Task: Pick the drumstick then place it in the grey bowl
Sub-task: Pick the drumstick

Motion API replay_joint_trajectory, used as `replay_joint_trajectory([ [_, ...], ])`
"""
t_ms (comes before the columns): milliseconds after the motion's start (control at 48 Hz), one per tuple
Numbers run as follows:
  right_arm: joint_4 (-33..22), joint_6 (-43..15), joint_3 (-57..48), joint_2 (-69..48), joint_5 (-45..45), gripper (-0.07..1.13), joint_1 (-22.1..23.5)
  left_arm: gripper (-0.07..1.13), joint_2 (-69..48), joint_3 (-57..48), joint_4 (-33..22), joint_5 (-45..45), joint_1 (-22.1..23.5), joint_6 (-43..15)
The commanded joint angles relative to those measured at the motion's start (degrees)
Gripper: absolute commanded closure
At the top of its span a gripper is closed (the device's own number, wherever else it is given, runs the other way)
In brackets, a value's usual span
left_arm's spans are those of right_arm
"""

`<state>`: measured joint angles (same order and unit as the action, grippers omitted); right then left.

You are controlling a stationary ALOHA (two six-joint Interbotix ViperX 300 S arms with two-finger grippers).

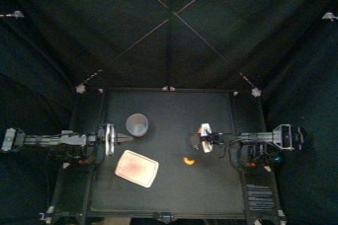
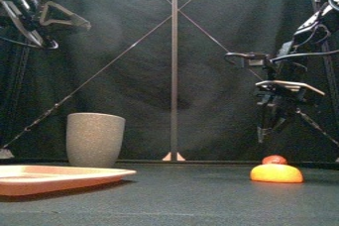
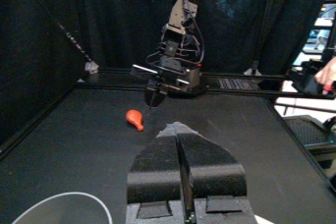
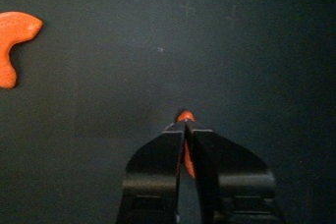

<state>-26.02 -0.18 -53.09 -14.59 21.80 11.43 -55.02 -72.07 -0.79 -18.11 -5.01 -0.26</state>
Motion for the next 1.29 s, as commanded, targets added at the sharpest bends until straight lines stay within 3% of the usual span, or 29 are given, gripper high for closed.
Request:
replay_joint_trajectory([
  [21,-0.4,-0.3,1.1,-0.4,-0.3,0.27,0.2,1.07,0.4,0.7,0.1,-0.5,-0.3,-0.1],
  [146,-1.0,0.3,1.2,0.1,0.5,0.14,0.6,1.07,0.4,0.7,0.0,-0.6,-0.4,0.0],
  [521,-3.5,0.6,2.0,6.5,0.5,0.14,4.7,1.07,0.4,0.4,-0.2,-1.8,-0.4,0.0],
  [896,-3.5,0.6,4.7,12.2,-1.0,0.15,6.1,1.07,0.4,-0.2,-0.2,-1.9,-1.1,0.0],
  [1292,-0.8,0.6,3.9,14.3,0.2,0.38,6.5,1.07,0.4,-0.6,-0.2,-1.9,-1.2,0.4],
])
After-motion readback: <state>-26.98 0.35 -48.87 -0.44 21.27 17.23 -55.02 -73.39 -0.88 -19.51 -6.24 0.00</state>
